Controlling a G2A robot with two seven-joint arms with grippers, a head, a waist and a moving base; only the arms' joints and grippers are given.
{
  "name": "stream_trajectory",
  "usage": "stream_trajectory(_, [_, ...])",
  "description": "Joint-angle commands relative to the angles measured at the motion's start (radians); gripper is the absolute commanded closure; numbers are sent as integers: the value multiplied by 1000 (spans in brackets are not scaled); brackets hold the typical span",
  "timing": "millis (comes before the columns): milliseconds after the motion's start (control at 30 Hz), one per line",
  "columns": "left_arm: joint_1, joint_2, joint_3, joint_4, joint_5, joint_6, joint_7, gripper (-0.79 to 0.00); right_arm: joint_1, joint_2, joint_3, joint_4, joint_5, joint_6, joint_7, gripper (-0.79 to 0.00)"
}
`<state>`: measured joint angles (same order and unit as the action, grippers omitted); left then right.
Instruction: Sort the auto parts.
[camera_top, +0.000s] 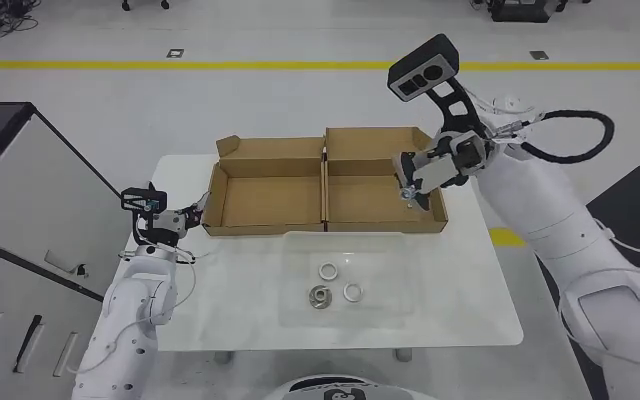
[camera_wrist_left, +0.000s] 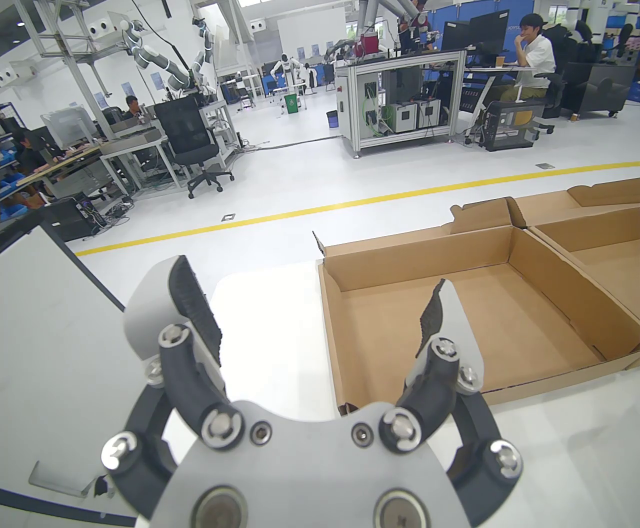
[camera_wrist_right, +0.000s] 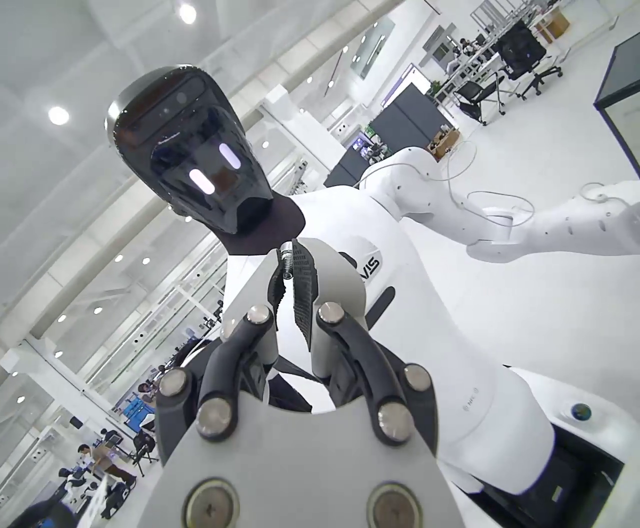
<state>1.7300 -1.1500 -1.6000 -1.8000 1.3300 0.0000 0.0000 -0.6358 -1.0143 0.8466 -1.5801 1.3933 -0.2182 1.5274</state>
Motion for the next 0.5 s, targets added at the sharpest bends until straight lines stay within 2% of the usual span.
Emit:
stream_trajectory(0, [0, 0, 0, 0, 0, 0, 0, -785, -24, -4, 4, -28, 36, 11, -45, 0])
stream_trajectory(400, [0, 0, 0, 0, 0, 0, 0, -785, -67, -66, 22, -70, 356, 61, -91, 0])
stream_trajectory(467, [0, 0, 0, 0, 0, 0, 0, -785, -60, -76, 28, -72, 363, 60, -95, 0])
